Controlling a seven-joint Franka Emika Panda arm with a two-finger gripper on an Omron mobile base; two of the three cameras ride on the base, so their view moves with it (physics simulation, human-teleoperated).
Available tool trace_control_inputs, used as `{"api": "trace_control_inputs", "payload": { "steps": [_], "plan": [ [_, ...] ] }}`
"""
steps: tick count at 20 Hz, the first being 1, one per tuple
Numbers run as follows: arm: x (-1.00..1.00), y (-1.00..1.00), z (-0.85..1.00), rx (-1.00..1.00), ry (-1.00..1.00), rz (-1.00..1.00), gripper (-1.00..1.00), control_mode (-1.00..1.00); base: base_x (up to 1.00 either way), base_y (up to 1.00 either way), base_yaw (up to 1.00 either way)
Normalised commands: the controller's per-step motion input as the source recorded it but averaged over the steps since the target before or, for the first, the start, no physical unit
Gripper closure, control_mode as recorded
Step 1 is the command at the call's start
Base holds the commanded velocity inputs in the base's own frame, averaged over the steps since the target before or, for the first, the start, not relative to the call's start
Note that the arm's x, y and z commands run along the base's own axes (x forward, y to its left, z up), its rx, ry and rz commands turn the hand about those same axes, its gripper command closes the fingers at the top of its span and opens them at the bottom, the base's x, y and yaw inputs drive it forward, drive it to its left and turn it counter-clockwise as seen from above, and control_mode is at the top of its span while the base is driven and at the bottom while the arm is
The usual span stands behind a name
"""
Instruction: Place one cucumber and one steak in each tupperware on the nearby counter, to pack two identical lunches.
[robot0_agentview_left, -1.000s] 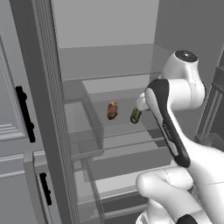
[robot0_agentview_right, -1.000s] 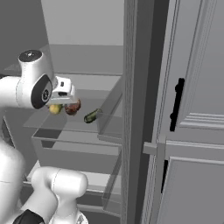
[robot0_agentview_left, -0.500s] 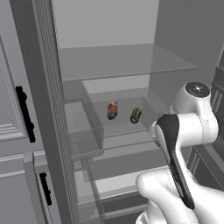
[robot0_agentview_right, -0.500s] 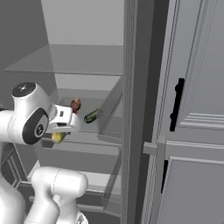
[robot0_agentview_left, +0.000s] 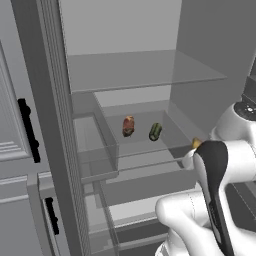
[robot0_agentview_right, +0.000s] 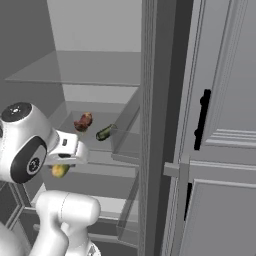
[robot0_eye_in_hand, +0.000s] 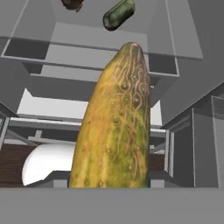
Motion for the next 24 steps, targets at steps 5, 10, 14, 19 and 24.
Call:
{"api": "trace_control_inputs", "payload": {
  "steps": [5, 10, 14, 19, 24],
  "plan": [
    [-0.13, 0.00, 0.00, 0.00, 0.00, 0.00, 1.00, 1.00, -0.32, 0.00, 0.00],
    [0.00, 0.00, 0.00, 0.00, 0.00, 0.00, 1.00, 1.00, -1.00, -0.01, 0.00],
    [0.00, 0.00, 0.00, 0.00, 0.00, 0.00, 1.00, 1.00, -1.00, 0.00, -0.03],
    [0.00, 0.00, 0.00, 0.00, 0.00, 0.00, 1.00, 1.00, -0.77, -0.04, -0.47],
    [0.00, 0.00, 0.00, 0.00, 0.00, 0.00, 1.00, 1.00, -0.03, -0.32, -0.79]
  ]
}}
